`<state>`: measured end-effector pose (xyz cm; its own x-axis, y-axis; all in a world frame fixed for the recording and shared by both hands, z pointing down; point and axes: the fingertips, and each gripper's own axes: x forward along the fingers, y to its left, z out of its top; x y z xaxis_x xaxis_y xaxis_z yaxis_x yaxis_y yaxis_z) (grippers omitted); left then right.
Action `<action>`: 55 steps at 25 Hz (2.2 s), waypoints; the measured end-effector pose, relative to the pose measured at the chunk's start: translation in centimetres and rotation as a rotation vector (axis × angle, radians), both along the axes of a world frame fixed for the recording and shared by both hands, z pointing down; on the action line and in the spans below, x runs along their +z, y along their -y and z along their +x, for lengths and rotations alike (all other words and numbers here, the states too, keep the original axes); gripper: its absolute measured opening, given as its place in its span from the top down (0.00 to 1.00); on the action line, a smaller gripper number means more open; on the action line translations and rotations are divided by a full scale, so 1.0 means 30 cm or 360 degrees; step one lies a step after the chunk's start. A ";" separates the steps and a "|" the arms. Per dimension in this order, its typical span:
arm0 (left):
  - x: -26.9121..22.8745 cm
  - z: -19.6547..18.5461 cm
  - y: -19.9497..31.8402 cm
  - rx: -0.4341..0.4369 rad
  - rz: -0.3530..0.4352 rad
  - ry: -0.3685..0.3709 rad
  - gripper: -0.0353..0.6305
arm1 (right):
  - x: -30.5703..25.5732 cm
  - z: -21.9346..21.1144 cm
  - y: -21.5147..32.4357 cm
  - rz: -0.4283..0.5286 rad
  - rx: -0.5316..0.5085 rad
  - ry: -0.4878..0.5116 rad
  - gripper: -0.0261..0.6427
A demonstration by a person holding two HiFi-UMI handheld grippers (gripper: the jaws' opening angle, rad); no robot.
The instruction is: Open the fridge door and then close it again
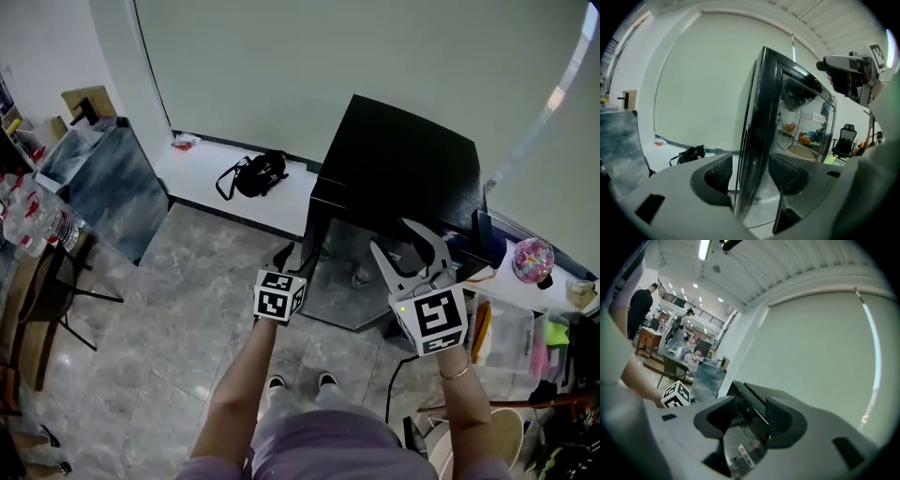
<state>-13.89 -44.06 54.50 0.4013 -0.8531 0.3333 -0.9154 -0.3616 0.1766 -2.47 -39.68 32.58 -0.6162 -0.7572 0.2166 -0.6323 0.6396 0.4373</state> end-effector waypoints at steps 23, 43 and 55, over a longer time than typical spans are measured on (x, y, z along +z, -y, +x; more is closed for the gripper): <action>0.025 0.070 0.048 0.0275 -0.0001 -0.0028 0.62 | 0.142 0.018 0.134 -0.0063 0.0151 -0.0860 0.61; 0.026 0.064 0.043 0.0273 -0.0037 0.0010 0.64 | 0.132 0.024 0.143 -0.0073 0.0221 -0.0813 0.62; 0.023 0.051 -0.060 0.0217 -0.0008 0.0027 0.67 | 0.132 0.024 0.081 -0.0125 0.0147 -0.0787 0.60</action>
